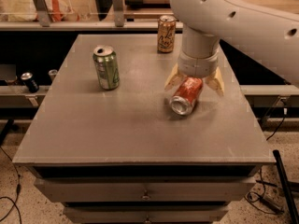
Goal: Place coke can upright
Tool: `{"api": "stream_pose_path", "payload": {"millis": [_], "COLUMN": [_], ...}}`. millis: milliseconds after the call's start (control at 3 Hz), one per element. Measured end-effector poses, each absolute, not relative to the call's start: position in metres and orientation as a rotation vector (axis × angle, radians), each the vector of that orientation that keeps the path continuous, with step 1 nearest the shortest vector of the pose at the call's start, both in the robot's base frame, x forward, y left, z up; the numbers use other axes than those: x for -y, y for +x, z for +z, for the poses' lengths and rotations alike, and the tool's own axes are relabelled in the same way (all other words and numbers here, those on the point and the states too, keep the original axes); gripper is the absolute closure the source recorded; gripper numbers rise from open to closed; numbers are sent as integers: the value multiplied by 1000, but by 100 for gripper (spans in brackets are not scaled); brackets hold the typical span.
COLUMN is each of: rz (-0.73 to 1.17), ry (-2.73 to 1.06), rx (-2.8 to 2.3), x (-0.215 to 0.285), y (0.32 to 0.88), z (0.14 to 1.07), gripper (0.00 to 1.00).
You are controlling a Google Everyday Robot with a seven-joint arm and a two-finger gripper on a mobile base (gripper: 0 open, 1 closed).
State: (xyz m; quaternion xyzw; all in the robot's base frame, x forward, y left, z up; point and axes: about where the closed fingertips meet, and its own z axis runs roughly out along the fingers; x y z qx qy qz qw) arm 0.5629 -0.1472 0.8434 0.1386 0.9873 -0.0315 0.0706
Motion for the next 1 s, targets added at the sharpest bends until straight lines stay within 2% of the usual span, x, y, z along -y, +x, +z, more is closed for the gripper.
{"api": "stream_pose_path", "payload": {"millis": [1000], "rz": [-79], "ry": [340], "rx": [-2953], "x": [138], "y": [566], "z": [851], "gripper": [87]}}
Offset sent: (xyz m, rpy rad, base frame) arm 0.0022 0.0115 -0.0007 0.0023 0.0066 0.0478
